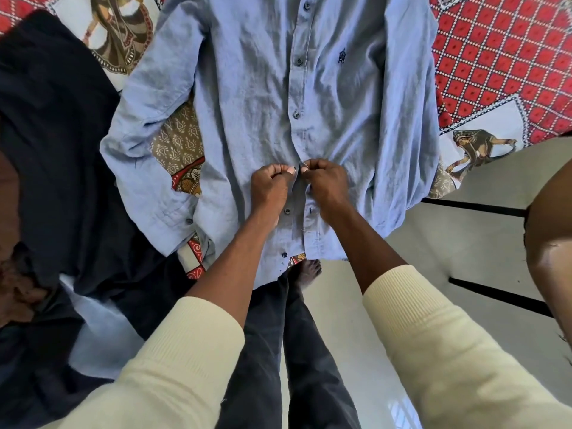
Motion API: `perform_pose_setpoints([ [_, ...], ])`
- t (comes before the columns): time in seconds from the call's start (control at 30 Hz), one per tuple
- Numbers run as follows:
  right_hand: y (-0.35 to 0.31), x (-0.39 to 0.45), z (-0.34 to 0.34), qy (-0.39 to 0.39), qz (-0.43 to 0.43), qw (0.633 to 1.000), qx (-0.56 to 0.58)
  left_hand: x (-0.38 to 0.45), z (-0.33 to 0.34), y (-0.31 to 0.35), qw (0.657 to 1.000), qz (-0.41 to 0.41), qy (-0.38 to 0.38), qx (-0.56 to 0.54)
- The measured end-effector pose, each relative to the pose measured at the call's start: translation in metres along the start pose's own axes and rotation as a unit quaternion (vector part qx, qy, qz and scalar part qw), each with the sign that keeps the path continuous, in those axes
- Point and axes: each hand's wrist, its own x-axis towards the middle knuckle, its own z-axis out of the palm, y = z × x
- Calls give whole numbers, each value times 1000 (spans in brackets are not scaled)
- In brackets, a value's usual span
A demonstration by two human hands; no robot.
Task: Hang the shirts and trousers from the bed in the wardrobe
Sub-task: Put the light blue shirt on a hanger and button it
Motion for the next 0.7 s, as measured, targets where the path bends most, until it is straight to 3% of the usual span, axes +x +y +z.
perform_pose_setpoints([
  [0.2, 1, 3, -1, -17, 9, 1000, 22, 2, 9, -1, 1000, -11, 18, 3],
  [0.37, 8, 0, -3, -35, -1, 999, 32, -2, 24, 0, 996, -17, 81, 24],
  [0.5, 4, 1, 3, -2, 8, 1000, 29, 2, 19, -1, 997, -41, 41, -41],
  [0.7, 4, -2, 1, -19, 4, 999, 35, 2, 15, 3, 999, -44, 23, -8],
])
